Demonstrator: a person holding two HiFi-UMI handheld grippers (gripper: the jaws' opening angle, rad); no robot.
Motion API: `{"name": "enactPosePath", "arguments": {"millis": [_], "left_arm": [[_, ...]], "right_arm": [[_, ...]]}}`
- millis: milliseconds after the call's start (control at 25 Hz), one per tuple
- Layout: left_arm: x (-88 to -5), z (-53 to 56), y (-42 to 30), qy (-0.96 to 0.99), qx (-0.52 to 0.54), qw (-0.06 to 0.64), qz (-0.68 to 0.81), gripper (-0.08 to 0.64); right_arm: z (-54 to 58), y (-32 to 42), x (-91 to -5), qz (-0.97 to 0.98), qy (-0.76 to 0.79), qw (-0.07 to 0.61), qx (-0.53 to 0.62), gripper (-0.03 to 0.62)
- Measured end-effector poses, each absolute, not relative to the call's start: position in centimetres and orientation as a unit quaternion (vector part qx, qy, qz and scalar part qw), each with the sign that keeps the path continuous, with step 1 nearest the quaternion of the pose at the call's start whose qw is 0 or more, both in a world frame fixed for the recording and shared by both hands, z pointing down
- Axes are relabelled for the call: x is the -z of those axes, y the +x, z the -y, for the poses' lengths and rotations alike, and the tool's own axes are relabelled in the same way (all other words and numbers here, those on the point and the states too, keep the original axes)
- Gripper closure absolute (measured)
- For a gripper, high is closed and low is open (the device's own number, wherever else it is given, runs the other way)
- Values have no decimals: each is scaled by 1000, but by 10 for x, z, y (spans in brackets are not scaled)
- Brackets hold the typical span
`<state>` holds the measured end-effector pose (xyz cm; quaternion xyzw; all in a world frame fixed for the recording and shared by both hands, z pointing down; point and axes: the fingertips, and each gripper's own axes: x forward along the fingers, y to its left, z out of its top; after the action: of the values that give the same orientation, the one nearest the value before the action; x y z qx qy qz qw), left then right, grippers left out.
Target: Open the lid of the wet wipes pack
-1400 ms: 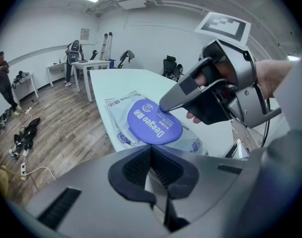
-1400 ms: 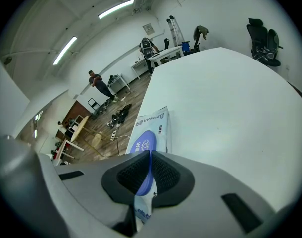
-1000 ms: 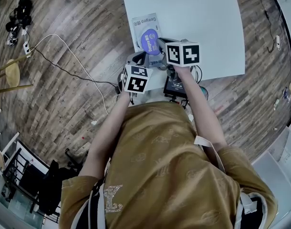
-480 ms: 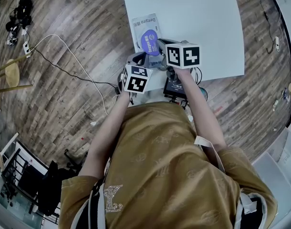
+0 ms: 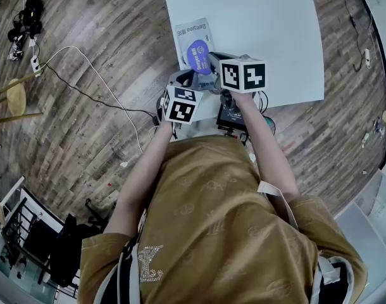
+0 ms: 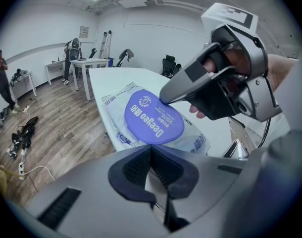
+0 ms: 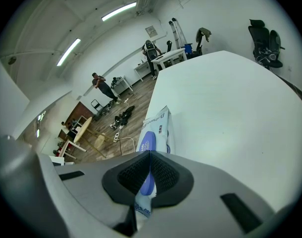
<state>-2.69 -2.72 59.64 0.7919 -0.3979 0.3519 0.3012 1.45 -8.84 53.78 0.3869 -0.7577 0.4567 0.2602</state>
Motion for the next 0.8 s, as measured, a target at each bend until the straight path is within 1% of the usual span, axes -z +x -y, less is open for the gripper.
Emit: {"name": "enactPosePath", "arguments": {"millis": [800], "left_arm": [[-597,28,-30,791,-353,305,395,555]], "right_arm": [[88,3,-529,765,376,253,-457,581]]}}
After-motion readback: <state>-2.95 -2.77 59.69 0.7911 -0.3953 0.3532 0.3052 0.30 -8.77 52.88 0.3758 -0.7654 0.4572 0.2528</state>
